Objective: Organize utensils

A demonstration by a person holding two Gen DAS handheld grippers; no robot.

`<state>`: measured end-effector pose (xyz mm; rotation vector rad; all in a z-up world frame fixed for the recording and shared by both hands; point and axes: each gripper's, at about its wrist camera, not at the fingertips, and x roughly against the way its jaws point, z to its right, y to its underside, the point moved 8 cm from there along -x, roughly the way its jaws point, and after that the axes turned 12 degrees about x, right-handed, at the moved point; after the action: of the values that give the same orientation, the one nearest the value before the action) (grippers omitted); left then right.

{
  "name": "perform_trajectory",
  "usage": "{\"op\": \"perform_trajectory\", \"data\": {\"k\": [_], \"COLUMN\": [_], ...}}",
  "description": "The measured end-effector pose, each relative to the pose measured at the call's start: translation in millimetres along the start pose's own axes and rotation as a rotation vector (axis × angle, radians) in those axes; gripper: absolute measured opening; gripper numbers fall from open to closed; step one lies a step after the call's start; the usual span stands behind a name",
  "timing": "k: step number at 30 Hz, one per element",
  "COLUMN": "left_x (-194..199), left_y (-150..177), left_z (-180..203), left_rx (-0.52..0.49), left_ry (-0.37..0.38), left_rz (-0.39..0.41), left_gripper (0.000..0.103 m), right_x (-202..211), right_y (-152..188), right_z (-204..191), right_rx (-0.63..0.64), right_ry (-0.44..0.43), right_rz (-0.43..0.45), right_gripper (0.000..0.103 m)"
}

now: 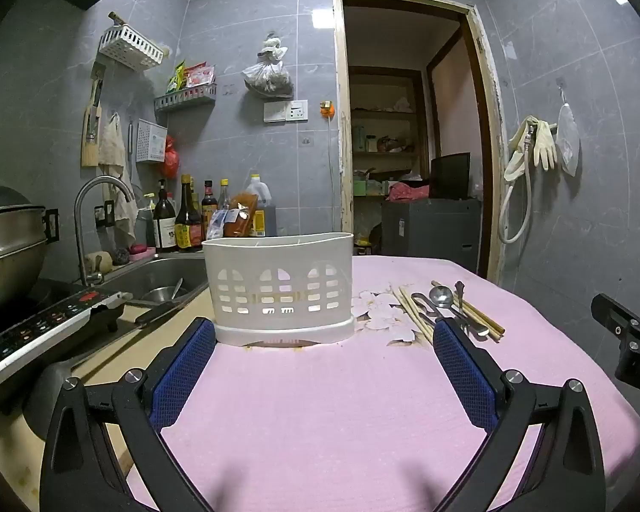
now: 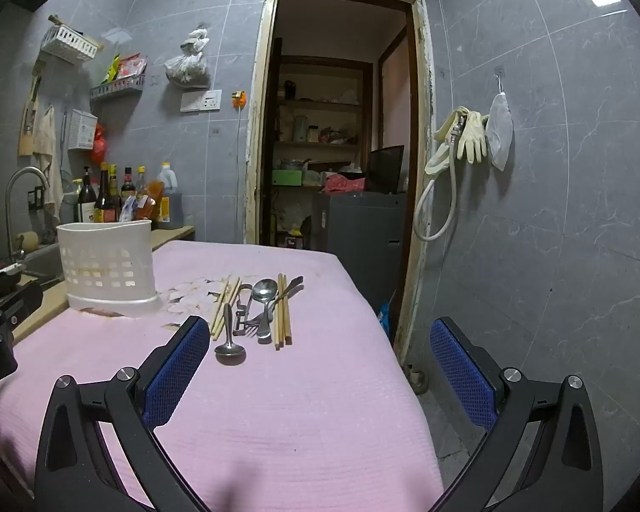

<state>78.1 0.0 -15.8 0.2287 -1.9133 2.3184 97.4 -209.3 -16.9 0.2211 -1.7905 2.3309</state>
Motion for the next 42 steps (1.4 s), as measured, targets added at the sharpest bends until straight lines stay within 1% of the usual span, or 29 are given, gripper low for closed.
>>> {"op": "perform_trajectory", "data": {"k": [9, 34, 38, 42], "left_x": [4, 0, -5, -6], "left_y": [1, 1, 6, 6], "left_z": [2, 0, 9, 8], "left_rx": [-0.003, 0.007, 0.004, 0.007], "left_ry": [0.0, 0.006, 0.006, 0.006], "left_rz": [0.0, -0.009, -0.014, -0.014], "left_gripper": [0.1, 0.1, 0.1, 0.1], "right_x": [0, 2, 3, 3], "right_y": [-1, -1, -2, -1], "right_z": [0, -4, -4, -3], "right_rx": [0.0, 0.0, 0.0, 0.0], "right_ry": [0.0, -0.003, -0.003, -0.003], "right_rz": [0.004, 0.005, 0.005, 0.004], "right_gripper": [0.103, 0.103, 0.103, 0.103]}}
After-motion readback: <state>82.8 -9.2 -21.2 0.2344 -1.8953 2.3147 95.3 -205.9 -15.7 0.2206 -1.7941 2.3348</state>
